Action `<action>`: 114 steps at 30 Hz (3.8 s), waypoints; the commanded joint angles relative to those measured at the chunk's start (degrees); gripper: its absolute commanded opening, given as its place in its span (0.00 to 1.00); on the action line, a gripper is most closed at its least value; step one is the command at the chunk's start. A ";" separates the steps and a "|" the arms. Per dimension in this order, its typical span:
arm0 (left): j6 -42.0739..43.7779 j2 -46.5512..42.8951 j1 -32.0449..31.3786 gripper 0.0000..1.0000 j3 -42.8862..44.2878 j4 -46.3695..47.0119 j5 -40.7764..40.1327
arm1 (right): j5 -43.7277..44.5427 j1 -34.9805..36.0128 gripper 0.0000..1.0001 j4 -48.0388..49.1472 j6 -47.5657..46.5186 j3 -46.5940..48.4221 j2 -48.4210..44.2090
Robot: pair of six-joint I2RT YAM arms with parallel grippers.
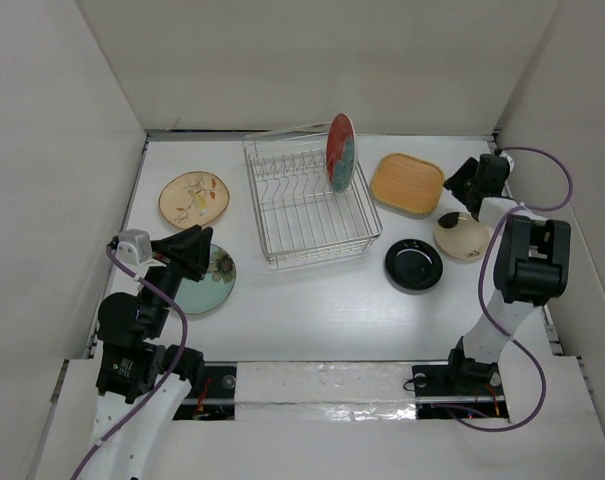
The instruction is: Load the plates into the dish rack
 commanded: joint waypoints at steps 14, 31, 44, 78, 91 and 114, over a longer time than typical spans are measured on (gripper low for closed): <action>0.55 -0.25 -0.38 0.28 0.09 2.27 -0.31 | -23.68 -3.75 0.57 5.61 8.71 9.63 16.40; 0.64 0.02 -0.38 0.28 0.09 2.36 -0.14 | -4.02 0.18 0.00 13.88 10.13 0.23 -10.03; 0.64 -0.07 -0.38 0.28 0.09 2.44 0.04 | 15.77 25.94 0.00 3.43 -15.62 20.07 -24.04; 0.64 -0.86 -0.38 0.28 0.18 2.09 -0.31 | 28.09 40.72 0.00 -30.69 -25.57 62.01 16.84; 0.73 -0.86 -0.38 0.28 0.18 2.00 -0.40 | 23.25 40.02 0.00 -26.91 -22.31 57.97 21.15; 0.47 -2.27 -0.38 0.28 0.18 2.09 -0.22 | 17.63 30.46 0.00 -5.91 3.59 -17.12 -38.59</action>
